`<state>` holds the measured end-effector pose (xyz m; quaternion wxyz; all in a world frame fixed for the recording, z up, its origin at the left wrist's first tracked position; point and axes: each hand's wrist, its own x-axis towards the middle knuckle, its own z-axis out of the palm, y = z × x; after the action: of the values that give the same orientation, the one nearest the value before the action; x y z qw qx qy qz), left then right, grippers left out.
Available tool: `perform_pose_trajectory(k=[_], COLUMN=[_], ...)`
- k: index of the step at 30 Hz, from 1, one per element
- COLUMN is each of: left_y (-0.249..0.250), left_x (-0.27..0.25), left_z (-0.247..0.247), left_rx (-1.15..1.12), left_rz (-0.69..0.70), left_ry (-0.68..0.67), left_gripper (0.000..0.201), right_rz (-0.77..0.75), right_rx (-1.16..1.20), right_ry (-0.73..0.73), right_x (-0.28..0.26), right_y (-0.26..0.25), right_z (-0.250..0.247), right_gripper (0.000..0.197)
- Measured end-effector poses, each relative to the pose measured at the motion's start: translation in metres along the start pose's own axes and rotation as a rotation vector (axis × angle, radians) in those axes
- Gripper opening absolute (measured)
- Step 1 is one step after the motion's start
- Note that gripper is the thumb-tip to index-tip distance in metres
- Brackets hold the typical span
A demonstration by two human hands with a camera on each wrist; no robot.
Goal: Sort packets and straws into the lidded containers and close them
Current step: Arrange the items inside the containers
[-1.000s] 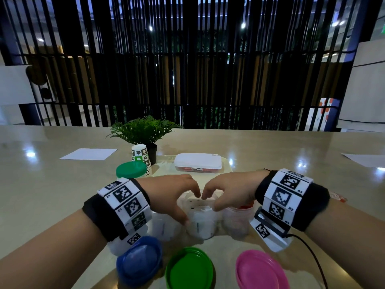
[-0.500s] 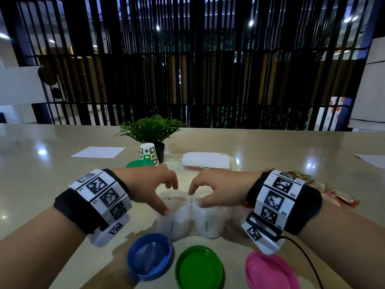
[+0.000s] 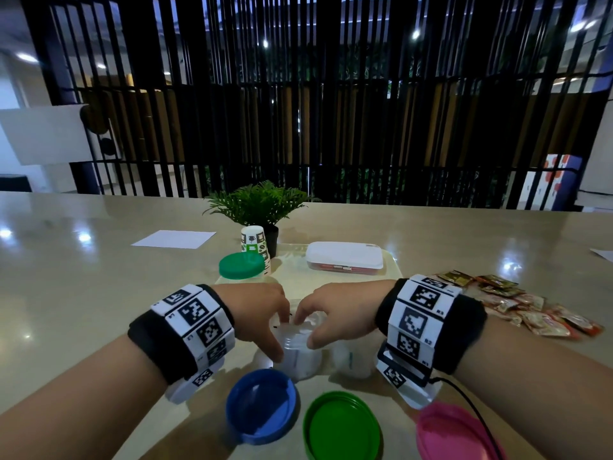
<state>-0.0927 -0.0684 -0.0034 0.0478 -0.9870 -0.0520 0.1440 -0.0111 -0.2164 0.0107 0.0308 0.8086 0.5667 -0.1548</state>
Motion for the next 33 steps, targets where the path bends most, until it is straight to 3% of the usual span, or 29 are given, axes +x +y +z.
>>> perform_pose_trajectory(k=[11, 15, 17, 20, 27, 30, 33], left_y=[0.004, 0.0, -0.001, -0.001, -0.004, -0.003, -0.006], left_x=[0.013, 0.014, 0.014, 0.015, 0.011, 0.009, 0.006], left_z=[-0.002, -0.001, -0.001, -0.002, -0.004, -0.007, -0.008], left_rx=[-0.045, -0.05, -0.073, -0.083, -0.019, -0.011, -0.07], left_rz=[0.039, 0.04, 0.036, 0.05, 0.091, 0.086, 0.045], left_ry=[0.014, 0.036, 0.044, 0.049, 0.011, -0.016, 0.039], left_gripper=[0.056, 0.054, 0.064, 0.078, 0.06, 0.064, 0.064], right_rz=[0.028, 0.037, 0.061, 0.067, 0.035, 0.04, 0.031], right_rx=[0.18, 0.059, 0.0, -0.017, -0.104, -0.032, 0.018], right_ry=[-0.059, -0.16, -0.175, -0.162, -0.174, -0.13, -0.066], right_x=[-0.001, -0.001, 0.001, 0.005, 0.011, 0.006, -0.001], right_y=[0.0, -0.002, -0.002, 0.003, 0.013, 0.016, 0.017], right_z=[-0.001, -0.002, -0.001, 0.0, 0.0, -0.005, -0.013], right_gripper=[0.031, 0.04, 0.04, 0.033, 0.043, 0.045, 0.037])
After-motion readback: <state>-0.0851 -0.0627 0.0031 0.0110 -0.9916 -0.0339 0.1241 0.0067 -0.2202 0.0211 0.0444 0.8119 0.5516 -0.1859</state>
